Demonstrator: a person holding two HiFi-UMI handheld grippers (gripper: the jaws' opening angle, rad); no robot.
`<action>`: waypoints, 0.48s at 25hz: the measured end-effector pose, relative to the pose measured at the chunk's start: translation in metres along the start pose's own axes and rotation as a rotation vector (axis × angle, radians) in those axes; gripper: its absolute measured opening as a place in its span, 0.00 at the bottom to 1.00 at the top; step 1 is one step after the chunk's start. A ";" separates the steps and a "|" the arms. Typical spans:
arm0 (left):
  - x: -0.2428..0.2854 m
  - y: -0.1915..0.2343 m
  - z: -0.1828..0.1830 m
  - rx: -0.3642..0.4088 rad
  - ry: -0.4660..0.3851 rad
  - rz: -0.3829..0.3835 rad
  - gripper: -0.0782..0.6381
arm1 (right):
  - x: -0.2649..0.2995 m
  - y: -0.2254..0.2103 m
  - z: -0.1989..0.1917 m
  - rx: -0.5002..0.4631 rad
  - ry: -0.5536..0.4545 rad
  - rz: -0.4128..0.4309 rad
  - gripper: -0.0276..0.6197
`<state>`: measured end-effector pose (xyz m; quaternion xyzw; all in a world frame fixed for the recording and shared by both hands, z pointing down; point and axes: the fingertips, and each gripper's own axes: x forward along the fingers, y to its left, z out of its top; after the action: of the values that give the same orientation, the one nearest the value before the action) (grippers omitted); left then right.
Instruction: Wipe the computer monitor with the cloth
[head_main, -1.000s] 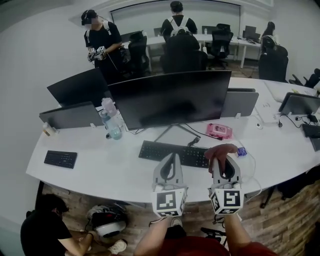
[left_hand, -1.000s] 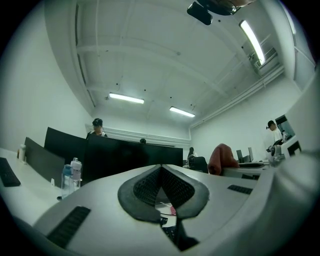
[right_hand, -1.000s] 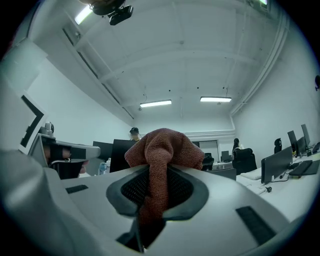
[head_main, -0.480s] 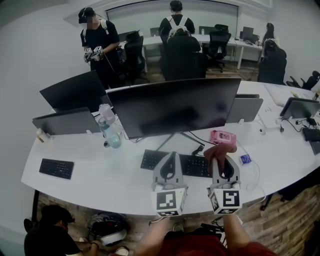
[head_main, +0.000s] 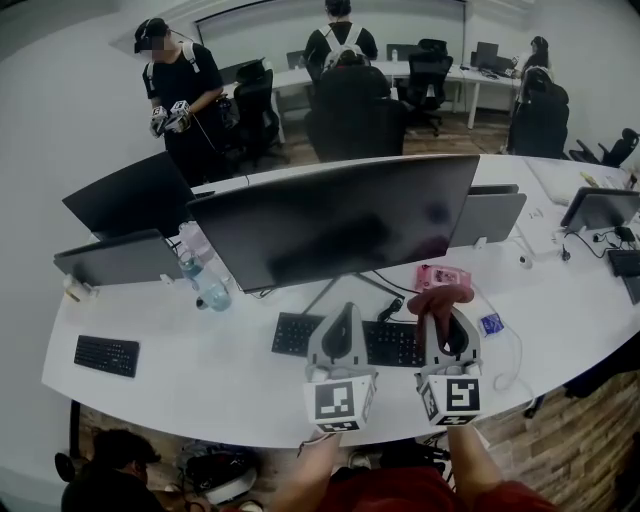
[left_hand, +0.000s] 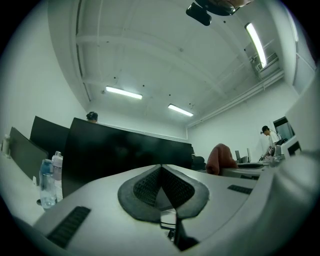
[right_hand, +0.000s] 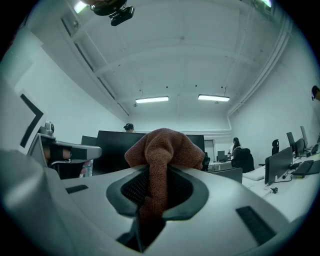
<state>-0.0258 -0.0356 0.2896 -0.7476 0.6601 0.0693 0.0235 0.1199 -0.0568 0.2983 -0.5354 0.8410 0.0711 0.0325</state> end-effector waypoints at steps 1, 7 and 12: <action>0.008 -0.003 -0.002 -0.001 0.000 -0.003 0.14 | 0.005 -0.006 -0.003 0.001 0.004 0.001 0.16; 0.051 -0.015 -0.010 -0.009 0.020 -0.001 0.14 | 0.033 -0.037 -0.011 0.004 0.021 0.005 0.16; 0.080 -0.029 -0.021 -0.003 0.029 -0.012 0.14 | 0.052 -0.063 -0.024 0.013 0.035 0.002 0.16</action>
<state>0.0137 -0.1137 0.2975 -0.7524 0.6559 0.0594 0.0134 0.1558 -0.1331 0.3103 -0.5356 0.8424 0.0562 0.0212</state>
